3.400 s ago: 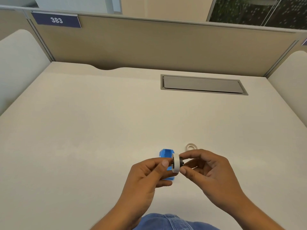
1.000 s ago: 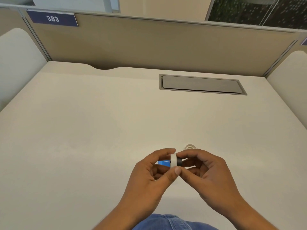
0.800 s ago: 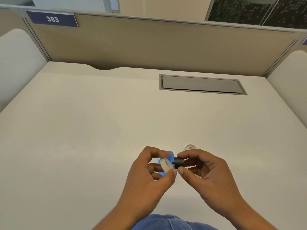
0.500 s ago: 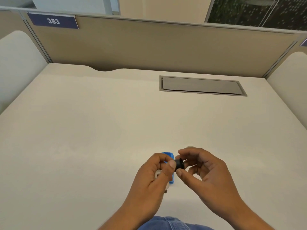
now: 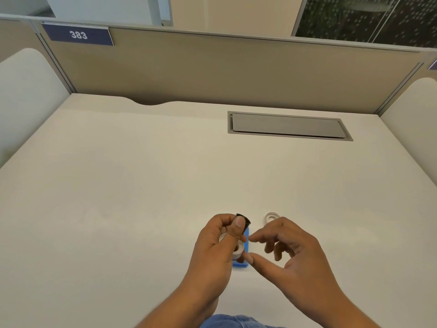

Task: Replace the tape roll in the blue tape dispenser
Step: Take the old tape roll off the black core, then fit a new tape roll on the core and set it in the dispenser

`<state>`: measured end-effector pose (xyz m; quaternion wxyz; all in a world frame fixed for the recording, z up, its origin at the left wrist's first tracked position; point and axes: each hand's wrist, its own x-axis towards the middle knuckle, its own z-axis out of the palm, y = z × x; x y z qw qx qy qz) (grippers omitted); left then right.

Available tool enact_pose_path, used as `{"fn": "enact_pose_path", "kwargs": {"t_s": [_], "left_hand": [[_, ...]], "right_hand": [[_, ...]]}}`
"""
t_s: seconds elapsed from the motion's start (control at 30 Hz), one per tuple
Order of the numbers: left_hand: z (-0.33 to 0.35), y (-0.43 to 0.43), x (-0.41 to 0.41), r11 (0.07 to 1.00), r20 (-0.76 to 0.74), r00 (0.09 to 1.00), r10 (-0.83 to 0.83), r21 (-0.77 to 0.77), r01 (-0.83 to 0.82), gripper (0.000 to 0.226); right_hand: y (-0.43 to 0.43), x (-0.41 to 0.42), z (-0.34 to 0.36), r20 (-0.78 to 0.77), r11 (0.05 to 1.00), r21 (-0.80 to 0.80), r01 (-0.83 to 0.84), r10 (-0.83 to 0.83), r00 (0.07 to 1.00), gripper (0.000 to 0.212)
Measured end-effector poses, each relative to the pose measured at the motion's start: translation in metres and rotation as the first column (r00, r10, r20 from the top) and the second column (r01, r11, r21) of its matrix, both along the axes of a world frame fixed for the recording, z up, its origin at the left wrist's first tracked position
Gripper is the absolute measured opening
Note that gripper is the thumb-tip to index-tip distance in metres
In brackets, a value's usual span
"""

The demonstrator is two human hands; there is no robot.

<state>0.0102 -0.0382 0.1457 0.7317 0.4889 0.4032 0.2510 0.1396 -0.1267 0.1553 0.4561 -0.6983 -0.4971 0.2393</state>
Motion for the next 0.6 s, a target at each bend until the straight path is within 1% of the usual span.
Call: {"fn": "enact_pose_path", "kwargs": {"t_s": [0.2, 0.27, 0.33, 0.43, 0.5, 0.57, 0.6], "left_hand": [[0.000, -0.003, 0.013, 0.999, 0.060, 0.998, -0.013, -0.049, 0.016, 0.040], [0.000, -0.002, 0.014, 0.999, 0.063, 0.998, -0.012, -0.046, 0.015, 0.039], [-0.003, 0.001, 0.014, 1.000, 0.040, 0.999, 0.007, -0.028, -0.006, 0.040], [-0.009, 0.010, 0.013, 0.999, 0.003, 0.999, 0.053, -0.007, -0.053, 0.044], [-0.011, 0.017, 0.012, 0.998, 0.002, 0.998, 0.068, -0.004, -0.068, 0.046], [-0.013, 0.022, 0.011, 0.997, 0.005, 0.997, 0.077, 0.010, -0.077, 0.046], [-0.015, 0.024, 0.009, 0.997, 0.005, 0.997, 0.077, 0.016, -0.077, 0.046]], "right_hand": [[0.004, -0.002, -0.006, 0.154, 0.994, -0.005, -0.110, 0.110, 0.982, 0.017], [0.005, 0.000, -0.007, 0.191, 0.993, -0.015, -0.116, 0.116, 0.975, 0.017], [0.005, 0.002, -0.008, 0.195, 0.995, -0.027, -0.097, 0.101, 0.976, 0.020], [0.005, 0.007, -0.010, 0.153, 0.999, -0.009, -0.046, 0.047, 0.987, 0.023], [0.005, 0.014, -0.014, 0.065, 1.000, 0.015, 0.007, -0.008, 0.998, 0.027], [0.004, 0.023, -0.022, -0.006, 0.997, -0.017, 0.070, -0.070, 0.998, 0.030], [0.004, 0.028, -0.027, -0.017, 0.994, -0.047, 0.100, -0.101, 0.995, 0.029]]}}
